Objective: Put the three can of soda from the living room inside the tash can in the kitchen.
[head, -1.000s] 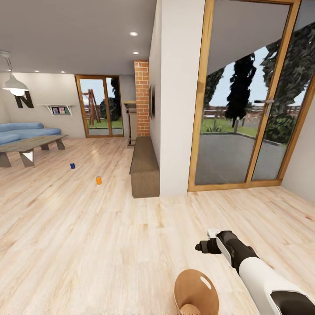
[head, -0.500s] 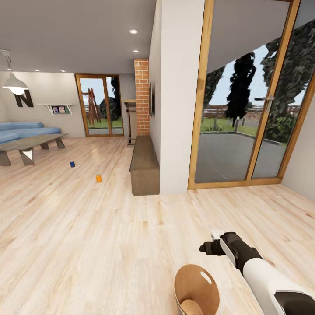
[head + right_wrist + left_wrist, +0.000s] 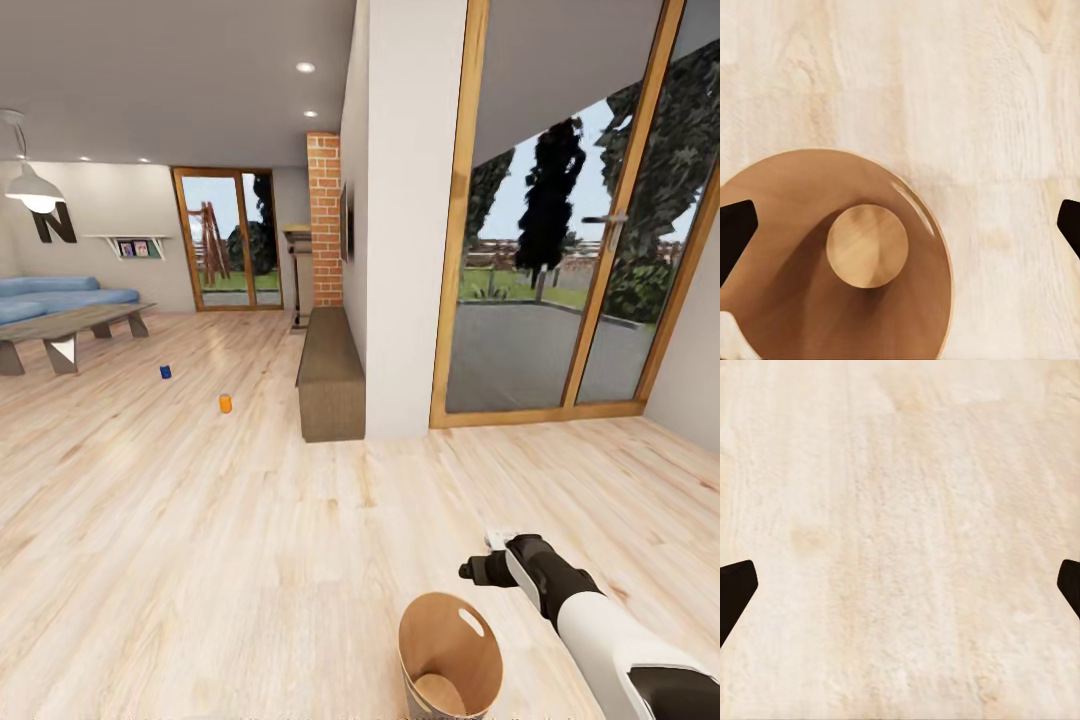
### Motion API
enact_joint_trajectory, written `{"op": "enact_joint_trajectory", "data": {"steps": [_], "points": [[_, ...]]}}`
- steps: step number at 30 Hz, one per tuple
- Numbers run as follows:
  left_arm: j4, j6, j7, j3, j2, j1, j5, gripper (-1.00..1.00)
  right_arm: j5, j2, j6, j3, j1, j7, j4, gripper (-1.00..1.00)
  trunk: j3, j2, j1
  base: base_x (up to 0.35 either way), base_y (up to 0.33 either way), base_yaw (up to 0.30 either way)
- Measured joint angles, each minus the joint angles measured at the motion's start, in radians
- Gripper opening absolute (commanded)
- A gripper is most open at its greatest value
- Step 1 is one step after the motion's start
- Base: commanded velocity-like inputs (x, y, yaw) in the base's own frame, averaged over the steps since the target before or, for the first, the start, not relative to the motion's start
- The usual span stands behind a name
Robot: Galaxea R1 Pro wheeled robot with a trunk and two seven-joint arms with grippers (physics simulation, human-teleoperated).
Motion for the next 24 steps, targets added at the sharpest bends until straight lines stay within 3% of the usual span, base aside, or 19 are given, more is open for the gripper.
{"op": "enact_joint_trajectory", "data": {"steps": [14,24], "points": [[0.0,0.0,0.001,0.0,0.0,0.0,-0.001,1.0,-0.003,0.0,-0.005,-0.002,0.001,-0.011,0.005,1.0,-0.044,-0.098,0.054,0.0,0.0,0.0],[0.0,0.0,0.001,-0.001,-0.001,0.0,0.0,1.0,-0.001,-0.01,-0.018,-0.005,0.004,-0.012,0.017,1.0,-0.082,-0.1,0.058,0.0,0.0,0.0]]}}
